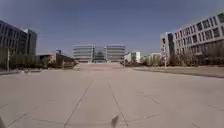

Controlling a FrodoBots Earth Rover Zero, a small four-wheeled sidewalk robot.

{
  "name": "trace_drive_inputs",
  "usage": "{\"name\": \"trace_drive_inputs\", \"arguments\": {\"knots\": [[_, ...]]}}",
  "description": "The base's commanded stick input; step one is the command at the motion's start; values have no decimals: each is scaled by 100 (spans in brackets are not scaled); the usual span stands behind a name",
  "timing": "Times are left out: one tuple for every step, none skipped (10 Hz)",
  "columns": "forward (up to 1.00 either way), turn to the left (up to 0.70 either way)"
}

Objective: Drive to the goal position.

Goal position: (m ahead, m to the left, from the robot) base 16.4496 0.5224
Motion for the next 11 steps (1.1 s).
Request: {"name": "trace_drive_inputs", "arguments": {"knots": [[70, 0], [70, 0], [70, 0], [70, 0], [70, 0], [70, 0], [70, 0], [70, 0], [70, 0], [70, 0], [70, 0]]}}
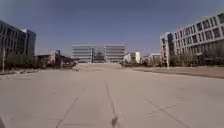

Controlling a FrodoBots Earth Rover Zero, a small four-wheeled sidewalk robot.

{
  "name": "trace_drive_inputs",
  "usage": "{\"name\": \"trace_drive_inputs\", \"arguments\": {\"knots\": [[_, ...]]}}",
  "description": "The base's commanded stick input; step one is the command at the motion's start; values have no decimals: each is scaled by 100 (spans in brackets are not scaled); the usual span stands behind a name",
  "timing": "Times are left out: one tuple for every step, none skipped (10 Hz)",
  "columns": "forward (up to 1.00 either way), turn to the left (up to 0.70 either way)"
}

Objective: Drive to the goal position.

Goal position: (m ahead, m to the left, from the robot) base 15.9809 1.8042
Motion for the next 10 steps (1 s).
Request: {"name": "trace_drive_inputs", "arguments": {"knots": [[70, 0], [70, 0], [70, 0], [70, 0], [70, 0], [70, 0], [70, 0], [70, 0], [70, 0], [70, 0]]}}
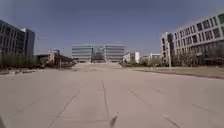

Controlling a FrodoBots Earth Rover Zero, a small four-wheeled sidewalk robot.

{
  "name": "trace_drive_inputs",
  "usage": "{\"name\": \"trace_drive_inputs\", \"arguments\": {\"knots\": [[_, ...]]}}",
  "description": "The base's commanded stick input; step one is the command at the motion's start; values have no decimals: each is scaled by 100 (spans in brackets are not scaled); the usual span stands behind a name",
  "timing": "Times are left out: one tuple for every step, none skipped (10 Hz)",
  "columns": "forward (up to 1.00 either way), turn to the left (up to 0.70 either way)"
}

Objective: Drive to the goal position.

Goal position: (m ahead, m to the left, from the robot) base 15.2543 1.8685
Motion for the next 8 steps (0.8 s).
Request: {"name": "trace_drive_inputs", "arguments": {"knots": [[70, 0], [70, 0], [70, 0], [70, 0], [70, 0], [70, 0], [70, 0], [70, 0]]}}
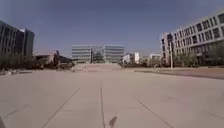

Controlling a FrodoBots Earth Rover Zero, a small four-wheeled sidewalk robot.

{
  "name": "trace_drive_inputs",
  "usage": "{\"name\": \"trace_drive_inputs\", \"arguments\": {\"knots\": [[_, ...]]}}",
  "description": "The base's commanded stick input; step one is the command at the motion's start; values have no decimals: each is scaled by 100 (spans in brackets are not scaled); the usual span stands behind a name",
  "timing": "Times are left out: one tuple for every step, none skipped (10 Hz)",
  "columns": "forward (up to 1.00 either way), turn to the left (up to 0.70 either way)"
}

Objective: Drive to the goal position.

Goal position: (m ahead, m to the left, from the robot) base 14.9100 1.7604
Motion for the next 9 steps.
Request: {"name": "trace_drive_inputs", "arguments": {"knots": [[70, 0], [70, 0], [70, 0], [70, 0], [70, 0], [70, 0], [70, 0], [70, 0], [70, 0]]}}
